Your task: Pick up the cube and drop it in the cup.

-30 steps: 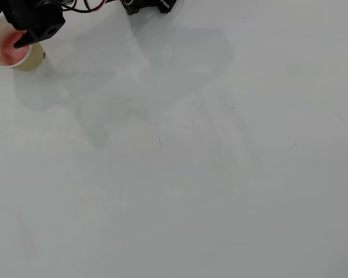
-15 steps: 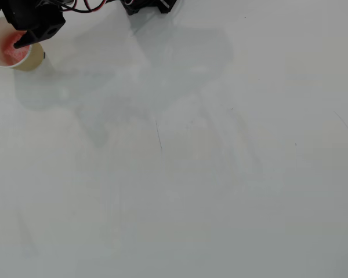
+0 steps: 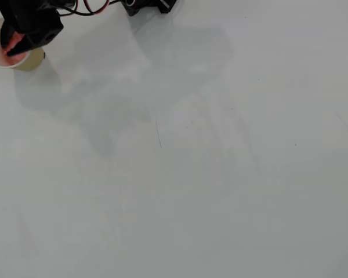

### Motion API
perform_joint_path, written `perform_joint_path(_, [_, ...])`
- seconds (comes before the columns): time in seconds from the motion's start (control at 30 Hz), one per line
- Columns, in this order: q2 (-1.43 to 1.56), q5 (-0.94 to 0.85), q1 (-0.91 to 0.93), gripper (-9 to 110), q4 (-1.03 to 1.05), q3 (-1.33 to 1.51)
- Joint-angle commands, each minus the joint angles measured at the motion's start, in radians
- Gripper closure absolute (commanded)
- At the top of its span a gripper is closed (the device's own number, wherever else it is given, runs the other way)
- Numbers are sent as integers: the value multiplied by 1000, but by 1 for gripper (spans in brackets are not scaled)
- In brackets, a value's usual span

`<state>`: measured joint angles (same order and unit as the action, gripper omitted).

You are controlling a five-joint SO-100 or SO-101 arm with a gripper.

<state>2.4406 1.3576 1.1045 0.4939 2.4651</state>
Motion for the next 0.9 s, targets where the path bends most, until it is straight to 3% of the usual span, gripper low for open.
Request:
perform_joint_path(0.0, [74,3,-61,102,-58,-110])
perform_joint_path(0.27, [140,5,-319,101,-60,-40])
perform_joint_path(0.63, [446,-6,-710,101,-58,308])
perform_joint_path(0.87, [565,-2,-865,101,-14,433])
